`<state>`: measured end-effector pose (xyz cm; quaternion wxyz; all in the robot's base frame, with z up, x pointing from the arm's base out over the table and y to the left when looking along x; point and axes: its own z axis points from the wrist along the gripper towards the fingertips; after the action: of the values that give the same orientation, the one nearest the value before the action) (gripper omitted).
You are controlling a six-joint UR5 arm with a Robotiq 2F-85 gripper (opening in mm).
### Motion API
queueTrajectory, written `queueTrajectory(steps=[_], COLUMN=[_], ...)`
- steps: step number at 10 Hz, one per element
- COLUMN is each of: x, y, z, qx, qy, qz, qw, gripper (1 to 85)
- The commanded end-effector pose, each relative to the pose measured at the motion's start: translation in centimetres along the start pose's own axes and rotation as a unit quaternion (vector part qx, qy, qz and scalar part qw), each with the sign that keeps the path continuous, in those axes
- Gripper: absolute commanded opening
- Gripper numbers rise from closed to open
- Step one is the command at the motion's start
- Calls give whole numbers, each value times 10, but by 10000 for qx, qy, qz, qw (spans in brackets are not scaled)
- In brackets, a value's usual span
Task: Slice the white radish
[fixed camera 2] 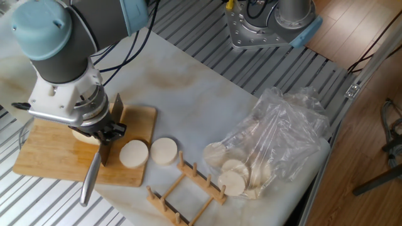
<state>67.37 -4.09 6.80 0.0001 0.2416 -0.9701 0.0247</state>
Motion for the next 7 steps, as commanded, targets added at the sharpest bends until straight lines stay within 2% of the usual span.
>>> queueTrajectory(steps=[1,3,4,5,7], x=[0,1,-5,-9,-21], y=[5,14,22,26,22], z=[-6,-15,-24,-38,-67], qx=[-72,-257,-440,-580,-710], qy=[36,43,-86,-151,-314], qz=[120,112,120,88,94], qw=[9999,9996,9989,9982,9969], gripper=[13,13,13,13,13])
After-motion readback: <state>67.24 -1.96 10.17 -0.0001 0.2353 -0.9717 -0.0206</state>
